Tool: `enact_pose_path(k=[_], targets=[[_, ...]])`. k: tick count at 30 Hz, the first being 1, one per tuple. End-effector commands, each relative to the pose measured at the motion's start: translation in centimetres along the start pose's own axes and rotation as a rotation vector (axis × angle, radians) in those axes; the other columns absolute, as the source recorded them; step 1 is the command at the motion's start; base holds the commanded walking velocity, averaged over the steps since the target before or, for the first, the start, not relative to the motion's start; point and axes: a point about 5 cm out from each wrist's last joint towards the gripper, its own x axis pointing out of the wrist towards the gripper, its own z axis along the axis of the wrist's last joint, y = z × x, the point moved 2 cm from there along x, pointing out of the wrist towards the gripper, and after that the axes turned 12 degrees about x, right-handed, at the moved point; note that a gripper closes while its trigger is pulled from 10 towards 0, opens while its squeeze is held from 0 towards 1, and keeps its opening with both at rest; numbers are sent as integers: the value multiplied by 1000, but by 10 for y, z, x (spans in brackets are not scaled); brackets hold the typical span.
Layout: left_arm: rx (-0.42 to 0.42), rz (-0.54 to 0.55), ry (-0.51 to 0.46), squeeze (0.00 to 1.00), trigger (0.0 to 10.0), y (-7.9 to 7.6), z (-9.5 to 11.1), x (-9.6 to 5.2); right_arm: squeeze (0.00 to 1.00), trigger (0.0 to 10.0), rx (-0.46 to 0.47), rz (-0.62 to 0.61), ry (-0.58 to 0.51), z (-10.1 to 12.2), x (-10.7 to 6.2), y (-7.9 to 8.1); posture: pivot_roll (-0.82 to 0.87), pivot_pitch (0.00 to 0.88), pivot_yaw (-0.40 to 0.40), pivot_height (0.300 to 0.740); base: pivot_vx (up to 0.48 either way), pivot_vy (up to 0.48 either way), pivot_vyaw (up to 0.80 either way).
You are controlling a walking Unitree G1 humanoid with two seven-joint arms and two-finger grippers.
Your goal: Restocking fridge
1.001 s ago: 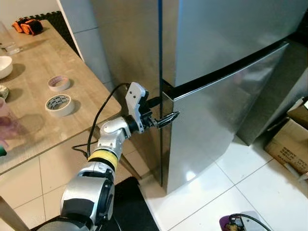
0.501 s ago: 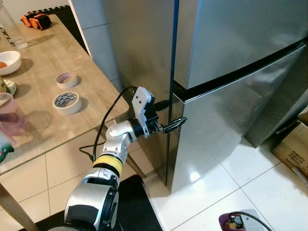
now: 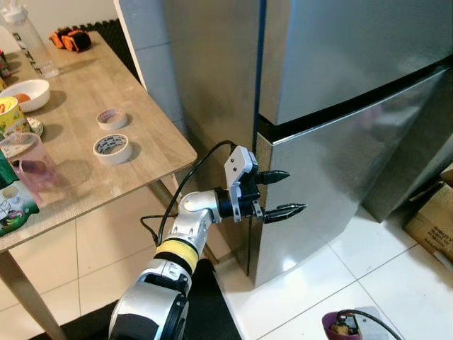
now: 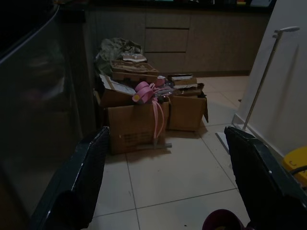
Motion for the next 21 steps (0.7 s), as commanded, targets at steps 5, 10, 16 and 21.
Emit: enact_pose_path(k=[5, 10, 16, 21], targets=[[46, 170, 82, 0, 10000, 15, -5, -15, 0, 10000, 14, -6, 7, -3, -1, -1, -110, 150, 46, 740, 0, 0, 0], [37, 265, 127, 0, 10000, 23, -11, -26, 0, 10000, 14, -6, 8, -4, -1, -1, -111, 150, 47, 740, 0, 0, 0], [15, 382, 175, 0, 10000, 33, -17, -50, 0, 10000, 17, -11, 10, -5, -2, -2, -116, 156, 52, 740, 0, 0, 0], [5, 482, 227, 0, 10000, 39, -24, -72, 0, 10000, 19, -12, 21, -10, -3, -2, -107, 158, 52, 740, 0, 0, 0]])
